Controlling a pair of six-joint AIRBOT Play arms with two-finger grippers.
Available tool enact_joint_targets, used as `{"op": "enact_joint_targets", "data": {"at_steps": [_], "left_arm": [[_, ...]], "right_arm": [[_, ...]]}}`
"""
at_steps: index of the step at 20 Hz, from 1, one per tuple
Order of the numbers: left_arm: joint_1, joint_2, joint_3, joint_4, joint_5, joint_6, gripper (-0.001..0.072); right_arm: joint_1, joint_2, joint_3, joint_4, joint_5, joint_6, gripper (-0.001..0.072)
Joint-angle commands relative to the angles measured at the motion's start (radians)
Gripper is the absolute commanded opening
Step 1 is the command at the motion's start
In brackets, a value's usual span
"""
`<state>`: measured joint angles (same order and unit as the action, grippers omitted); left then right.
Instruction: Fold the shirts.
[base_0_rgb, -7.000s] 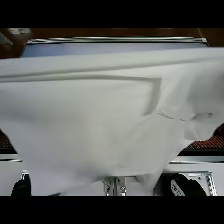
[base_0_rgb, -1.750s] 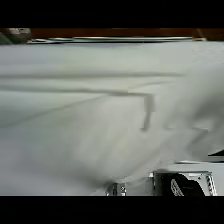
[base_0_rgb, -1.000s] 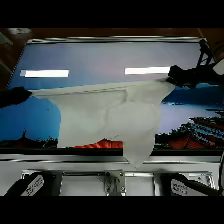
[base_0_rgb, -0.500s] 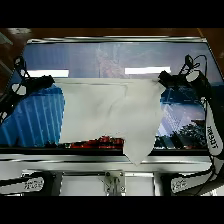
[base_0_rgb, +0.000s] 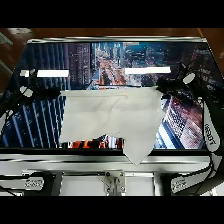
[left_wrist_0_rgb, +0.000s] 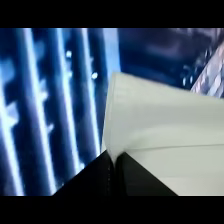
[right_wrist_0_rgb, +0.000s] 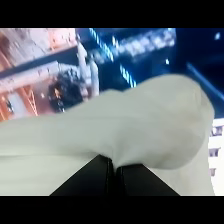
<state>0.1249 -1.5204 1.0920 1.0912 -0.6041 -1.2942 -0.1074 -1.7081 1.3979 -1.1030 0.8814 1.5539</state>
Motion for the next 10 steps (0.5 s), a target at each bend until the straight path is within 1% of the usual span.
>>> {"op": "enact_joint_targets", "data": {"at_steps": [1,2,4,6,7,8,9,10], "left_arm": [[0.035,-0.008,0.0,0.018,-0.237,-0.001,0.0036],[0.039,-0.013,0.0,0.026,-0.269,-0.011,0.0035],[0.039,-0.027,0.0,0.074,-0.317,-0.111,0.0035],[0.035,-0.049,0.0,0.07,-0.359,-0.131,0.0043],[0.029,-0.053,0.0,0.069,-0.372,-0.132,0.0149],[0.026,-0.051,0.001,0.069,-0.384,-0.132,0.0377],[0.026,-0.048,0.008,0.07,-0.413,-0.131,0.0588],[0.034,-0.049,0.026,0.073,-0.46,-0.13,0.0662]], "right_arm": [[0.013,-0.003,-0.007,-0.122,0.277,0.087,0.0065],[0.023,-0.009,-0.016,-0.159,0.323,0.099,0.0065],[0.036,-0.014,-0.048,-0.208,0.362,0.132,0.0065],[0.042,-0.014,-0.068,-0.202,0.36,0.141,0.0065],[0.042,-0.012,-0.067,-0.2,0.357,0.144,0.0099],[0.042,-0.006,-0.067,-0.186,0.357,0.143,0.0272],[0.04,0.006,-0.067,-0.185,0.36,0.134,0.052],[0.035,0.023,-0.064,-0.191,0.374,0.105,0.063]]}}
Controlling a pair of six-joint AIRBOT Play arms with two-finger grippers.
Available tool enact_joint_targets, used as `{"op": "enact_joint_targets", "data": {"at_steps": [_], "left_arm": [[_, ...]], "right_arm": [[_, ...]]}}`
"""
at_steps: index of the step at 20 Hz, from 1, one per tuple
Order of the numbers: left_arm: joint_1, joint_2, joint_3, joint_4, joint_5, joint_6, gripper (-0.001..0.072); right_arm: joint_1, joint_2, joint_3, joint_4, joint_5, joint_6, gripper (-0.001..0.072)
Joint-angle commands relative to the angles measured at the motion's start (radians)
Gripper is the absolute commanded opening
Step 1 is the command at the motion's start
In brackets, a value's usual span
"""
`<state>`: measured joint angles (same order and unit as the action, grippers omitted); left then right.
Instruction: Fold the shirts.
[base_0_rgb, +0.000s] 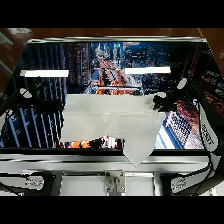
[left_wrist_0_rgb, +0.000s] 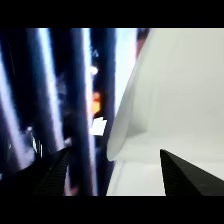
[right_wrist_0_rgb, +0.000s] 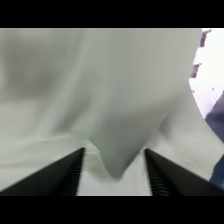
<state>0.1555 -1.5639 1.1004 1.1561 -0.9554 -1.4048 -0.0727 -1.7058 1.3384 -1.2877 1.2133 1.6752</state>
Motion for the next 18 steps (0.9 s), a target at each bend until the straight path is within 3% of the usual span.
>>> {"op": "enact_joint_targets", "data": {"at_steps": [1,5,7,12,16,18], "left_arm": [[0.019,-0.005,0.039,0.012,-0.167,-0.011,0.0661],[0.145,0.034,0.074,0.023,-0.447,0.1,0.0662],[0.223,0.08,0.013,0.023,-0.505,0.123,0.0661],[0.38,0.187,-0.352,-0.053,-0.48,0.262,0.0663],[0.383,0.187,-0.494,-0.22,-0.342,0.341,0.0663],[0.36,0.18,-0.509,-0.235,-0.314,0.346,0.0662]], "right_arm": [[-0.006,0.042,0.001,-0.031,0.077,-0.041,0.0629],[-0.073,0.161,-0.002,-0.226,0.266,-0.073,0.0629],[-0.136,0.231,-0.049,-0.232,0.338,-0.11,0.0628],[-0.267,0.432,-0.362,0.083,0.224,-0.202,0.0628],[-0.266,0.48,-0.458,0.17,0.143,-0.205,0.0628],[-0.266,0.48,-0.458,0.187,0.142,-0.205,0.0628]]}}
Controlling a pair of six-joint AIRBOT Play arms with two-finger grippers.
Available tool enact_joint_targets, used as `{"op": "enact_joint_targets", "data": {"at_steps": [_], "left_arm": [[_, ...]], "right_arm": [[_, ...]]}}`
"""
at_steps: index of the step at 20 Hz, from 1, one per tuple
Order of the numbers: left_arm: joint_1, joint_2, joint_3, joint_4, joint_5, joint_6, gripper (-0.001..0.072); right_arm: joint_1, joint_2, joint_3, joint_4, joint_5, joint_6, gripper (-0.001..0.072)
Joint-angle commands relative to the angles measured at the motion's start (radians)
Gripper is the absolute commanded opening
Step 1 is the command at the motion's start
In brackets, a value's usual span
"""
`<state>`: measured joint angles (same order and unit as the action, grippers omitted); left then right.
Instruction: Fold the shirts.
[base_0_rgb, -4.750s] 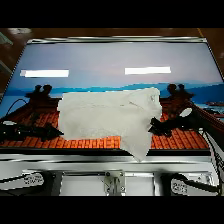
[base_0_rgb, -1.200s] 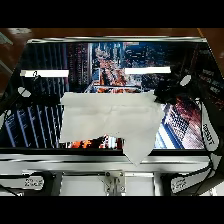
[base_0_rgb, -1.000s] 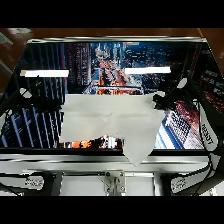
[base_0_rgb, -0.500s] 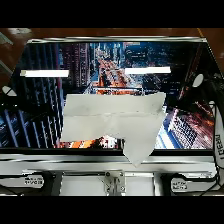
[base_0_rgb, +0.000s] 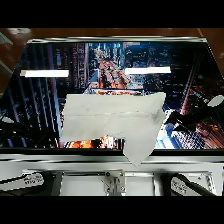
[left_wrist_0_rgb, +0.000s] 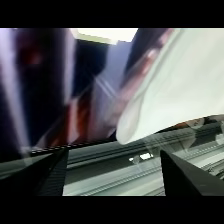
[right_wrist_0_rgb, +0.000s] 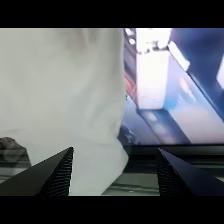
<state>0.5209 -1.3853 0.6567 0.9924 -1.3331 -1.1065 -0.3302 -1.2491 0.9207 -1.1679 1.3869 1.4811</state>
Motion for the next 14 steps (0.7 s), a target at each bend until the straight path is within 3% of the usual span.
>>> {"op": "enact_joint_targets", "data": {"at_steps": [1,5,6,8,10,12,14], "left_arm": [[-0.018,0.002,-0.072,-0.078,0.073,0.048,0.0661],[-0.064,0.002,-0.099,-0.122,0.15,0.047,0.0643],[-0.077,0.002,-0.108,-0.15,0.175,0.047,0.0588],[-0.098,0.002,-0.117,-0.199,0.205,0.046,0.0239],[-0.108,0.002,-0.117,-0.224,0.196,0.047,0.004],[-0.108,0.003,-0.117,-0.225,0.176,0.049,0.0036],[-0.108,0.003,-0.117,-0.225,0.165,0.052,0.0035]], "right_arm": [[-0.009,0.023,-0.04,0.068,-0.032,-0.011,0.0628],[-0.009,0.023,-0.04,0.067,-0.038,-0.009,0.0628],[-0.009,0.023,-0.04,0.067,-0.036,-0.008,0.0628],[-0.009,0.023,-0.04,0.065,-0.032,-0.003,0.0628],[-0.009,0.023,-0.05,0.015,-0.005,-0.003,0.0629],[-0.009,0.023,-0.109,-0.035,0.031,-0.001,0.063],[-0.009,0.023,-0.205,0.024,0.008,-0.015,0.063]]}}
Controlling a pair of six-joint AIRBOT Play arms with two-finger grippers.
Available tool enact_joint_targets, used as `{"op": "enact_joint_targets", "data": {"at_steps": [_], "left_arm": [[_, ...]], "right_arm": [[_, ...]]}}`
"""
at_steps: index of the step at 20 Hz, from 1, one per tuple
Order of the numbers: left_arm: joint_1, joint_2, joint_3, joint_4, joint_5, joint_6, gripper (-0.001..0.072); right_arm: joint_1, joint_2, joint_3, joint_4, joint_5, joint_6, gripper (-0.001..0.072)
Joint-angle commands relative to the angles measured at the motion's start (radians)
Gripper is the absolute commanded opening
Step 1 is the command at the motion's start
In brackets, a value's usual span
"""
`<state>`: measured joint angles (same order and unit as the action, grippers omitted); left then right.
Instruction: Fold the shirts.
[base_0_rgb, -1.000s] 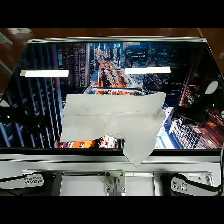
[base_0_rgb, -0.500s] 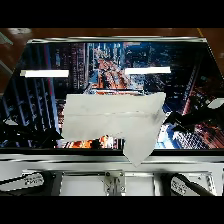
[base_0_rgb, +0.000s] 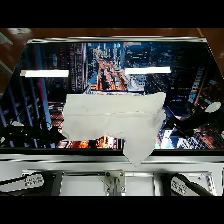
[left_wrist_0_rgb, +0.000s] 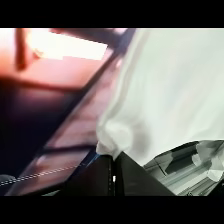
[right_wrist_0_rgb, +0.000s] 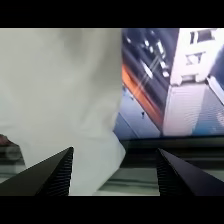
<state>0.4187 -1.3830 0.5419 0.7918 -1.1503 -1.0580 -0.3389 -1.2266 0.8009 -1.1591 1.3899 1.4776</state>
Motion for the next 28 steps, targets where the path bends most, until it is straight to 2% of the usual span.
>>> {"op": "enact_joint_targets", "data": {"at_steps": [1,3,5,9,10,12,13,14,19,22,26,28], "left_arm": [[-0.005,0.002,-0.002,-0.025,-0.024,0.011,0.0035],[-0.005,0.01,-0.002,-0.025,-0.032,0.011,0.0035],[-0.005,0.034,-0.002,-0.025,-0.036,0.01,0.0035],[-0.003,0.078,-0.002,-0.025,-0.067,0.01,0.0035],[-0.001,0.083,-0.002,-0.025,-0.065,0.01,0.0035],[0.001,0.085,0.005,-0.025,-0.064,0.01,0.0035],[0.001,0.085,0.011,-0.025,-0.065,0.01,0.0035],[0.002,0.086,0.02,-0.023,-0.066,0.01,0.0035],[0.043,0.138,0.13,-0.022,-0.081,0.01,0.0034],[0.048,0.177,0.235,-0.023,-0.093,-0.001,0.0034],[0.028,0.175,0.328,-0.039,-0.084,-0.013,0.0034],[0.009,0.174,0.356,-0.067,-0.028,-0.013,0.0033]], "right_arm": [[0.0,0.001,-0.129,0.073,-0.027,-0.026,0.063],[0.019,0.001,-0.195,0.161,-0.114,-0.038,0.0629],[0.077,0.0,-0.225,0.161,-0.209,-0.027,0.0628],[0.174,-0.001,-0.251,0.124,-0.396,0.09,0.0626],[0.192,-0.007,-0.251,0.122,-0.42,0.098,0.0572],[0.212,-0.01,-0.251,0.11,-0.427,0.097,0.028],[0.212,-0.006,-0.25,0.111,-0.416,0.096,0.0162],[0.205,-0.001,-0.242,0.098,-0.386,0.075,0.0075],[0.167,0.127,-0.102,0.077,-0.274,-0.01,0.0064],[0.169,0.183,0.024,0.093,-0.29,0.014,0.0064],[0.169,0.162,0.109,0.214,-0.349,0.018,0.0064],[0.168,0.12,0.14,0.238,-0.373,0.017,0.0064]]}}
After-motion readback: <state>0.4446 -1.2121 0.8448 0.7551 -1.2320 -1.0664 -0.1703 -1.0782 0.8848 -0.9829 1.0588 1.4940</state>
